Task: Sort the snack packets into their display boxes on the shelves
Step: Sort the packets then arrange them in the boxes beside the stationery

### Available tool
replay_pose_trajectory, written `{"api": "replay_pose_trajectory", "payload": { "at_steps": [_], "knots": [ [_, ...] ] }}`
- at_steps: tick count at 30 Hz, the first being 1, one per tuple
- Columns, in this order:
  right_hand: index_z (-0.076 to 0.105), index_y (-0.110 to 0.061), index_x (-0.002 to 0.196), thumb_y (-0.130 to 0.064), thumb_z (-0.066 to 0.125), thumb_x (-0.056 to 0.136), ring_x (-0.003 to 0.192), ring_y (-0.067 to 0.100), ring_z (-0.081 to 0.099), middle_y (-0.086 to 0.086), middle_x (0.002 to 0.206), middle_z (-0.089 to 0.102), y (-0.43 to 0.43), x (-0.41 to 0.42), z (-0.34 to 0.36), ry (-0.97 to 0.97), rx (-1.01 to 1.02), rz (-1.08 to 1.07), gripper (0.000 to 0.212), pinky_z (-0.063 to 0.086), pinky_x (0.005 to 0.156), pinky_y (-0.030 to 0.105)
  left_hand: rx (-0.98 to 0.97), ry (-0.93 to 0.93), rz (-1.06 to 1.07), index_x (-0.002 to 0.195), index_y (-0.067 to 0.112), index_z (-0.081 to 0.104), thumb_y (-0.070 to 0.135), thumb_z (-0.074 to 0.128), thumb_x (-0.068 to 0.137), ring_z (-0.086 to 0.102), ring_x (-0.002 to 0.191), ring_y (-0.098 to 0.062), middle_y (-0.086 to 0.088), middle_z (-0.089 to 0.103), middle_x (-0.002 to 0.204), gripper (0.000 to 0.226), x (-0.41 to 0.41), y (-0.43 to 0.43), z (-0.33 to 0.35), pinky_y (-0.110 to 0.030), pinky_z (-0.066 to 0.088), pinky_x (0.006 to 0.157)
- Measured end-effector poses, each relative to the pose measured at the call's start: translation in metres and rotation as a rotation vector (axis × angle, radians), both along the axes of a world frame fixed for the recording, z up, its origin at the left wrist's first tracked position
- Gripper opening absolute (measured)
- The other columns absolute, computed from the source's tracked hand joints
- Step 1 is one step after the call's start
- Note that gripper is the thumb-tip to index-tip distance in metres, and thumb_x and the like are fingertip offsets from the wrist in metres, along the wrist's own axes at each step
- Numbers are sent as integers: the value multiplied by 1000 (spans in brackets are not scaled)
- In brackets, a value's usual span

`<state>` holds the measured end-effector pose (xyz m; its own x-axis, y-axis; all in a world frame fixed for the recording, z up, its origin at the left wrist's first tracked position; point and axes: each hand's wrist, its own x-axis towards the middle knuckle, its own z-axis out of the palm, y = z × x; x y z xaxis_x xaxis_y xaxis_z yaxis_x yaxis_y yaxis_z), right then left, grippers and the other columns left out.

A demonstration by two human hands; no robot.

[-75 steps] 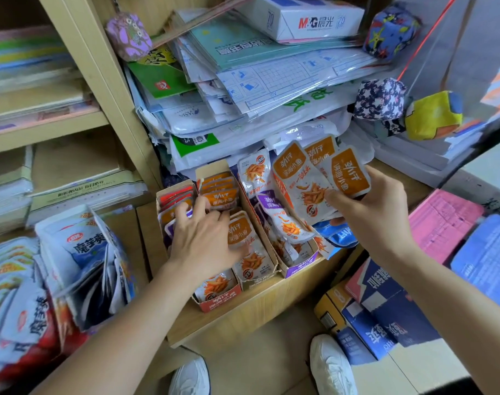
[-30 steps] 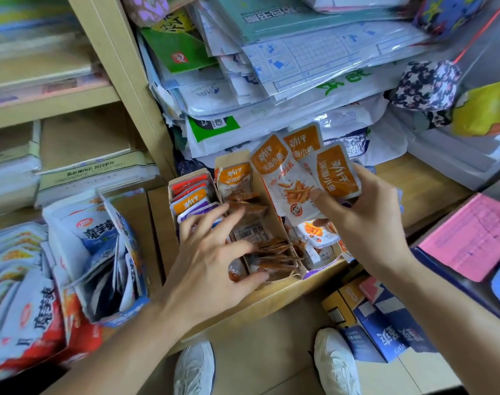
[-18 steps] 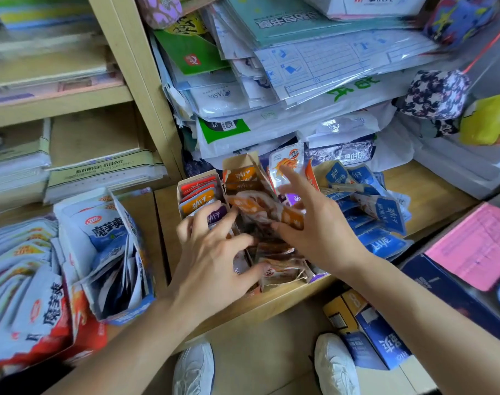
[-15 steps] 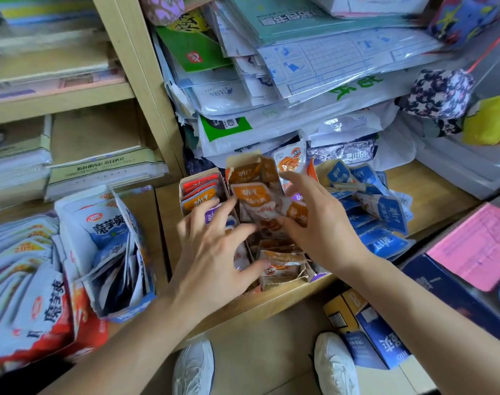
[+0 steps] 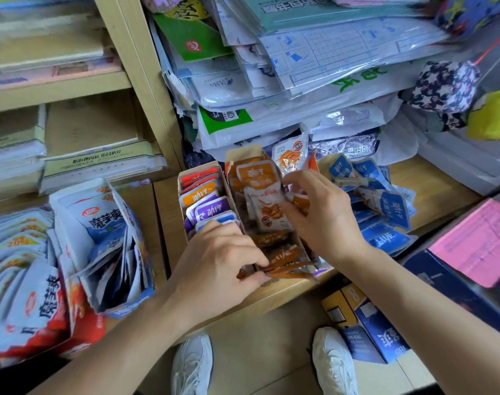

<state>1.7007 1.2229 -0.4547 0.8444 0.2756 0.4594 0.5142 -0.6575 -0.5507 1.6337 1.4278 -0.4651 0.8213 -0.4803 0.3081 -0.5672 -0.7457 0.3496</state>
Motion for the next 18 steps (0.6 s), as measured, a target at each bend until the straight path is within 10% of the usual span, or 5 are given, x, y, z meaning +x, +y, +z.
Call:
{"api": "replay_pose_trajectory", "payload": {
  "at_steps": [9,18],
  "knots": [
    [67,-22,122,-26,66,95,95,8,66,-12,109,70,-28,-13,26,387,224,126,27,57,80,27,-11,-75,175,83,23,75,51,66,84,60,78,-8,12,71,79,30,9,-3,-2,-22,42,72],
    [63,-23,133,-9,77,84,99,12,61,-6,116,61,-27,-30,3,171,-229,243,52,56,83,33,-134,-55,320,104,24,73,42,83,77,57,73,-10,12,58,76,35,34,4,12,-25,46,62]
  ]
}}
